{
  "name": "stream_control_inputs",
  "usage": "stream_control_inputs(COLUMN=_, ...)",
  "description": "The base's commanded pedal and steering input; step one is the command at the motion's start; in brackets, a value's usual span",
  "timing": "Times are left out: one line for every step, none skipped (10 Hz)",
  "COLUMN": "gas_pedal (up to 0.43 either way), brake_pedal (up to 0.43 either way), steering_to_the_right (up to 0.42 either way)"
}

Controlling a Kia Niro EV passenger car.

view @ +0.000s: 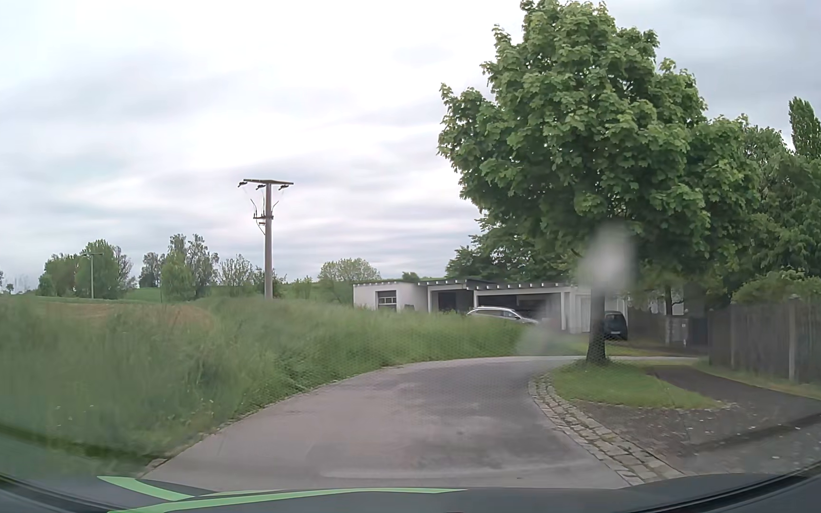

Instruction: Follow the waypoints while adhering to traffic rules and regulations

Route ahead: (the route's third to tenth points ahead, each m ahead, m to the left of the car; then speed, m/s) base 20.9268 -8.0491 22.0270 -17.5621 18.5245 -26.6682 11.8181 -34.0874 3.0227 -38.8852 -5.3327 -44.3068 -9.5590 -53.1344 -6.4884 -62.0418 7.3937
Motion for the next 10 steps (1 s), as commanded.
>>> stream_control_inputs(gas_pedal=0.000, brake_pedal=0.000, steering_to_the_right=0.006)
stream_control_inputs(gas_pedal=0.000, brake_pedal=0.000, steering_to_the_right=0.011)
stream_control_inputs(gas_pedal=0.000, brake_pedal=0.000, steering_to_the_right=0.017)
stream_control_inputs(gas_pedal=0.000, brake_pedal=0.012, steering_to_the_right=0.025)
stream_control_inputs(gas_pedal=0.000, brake_pedal=0.018, steering_to_the_right=0.032)
stream_control_inputs(gas_pedal=0.000, brake_pedal=0.030, steering_to_the_right=0.046)
stream_control_inputs(gas_pedal=0.000, brake_pedal=0.055, steering_to_the_right=0.060)
stream_control_inputs(gas_pedal=0.000, brake_pedal=0.067, steering_to_the_right=0.072)
stream_control_inputs(gas_pedal=0.000, brake_pedal=0.079, steering_to_the_right=0.085)
stream_control_inputs(gas_pedal=0.000, brake_pedal=0.091, steering_to_the_right=0.100)
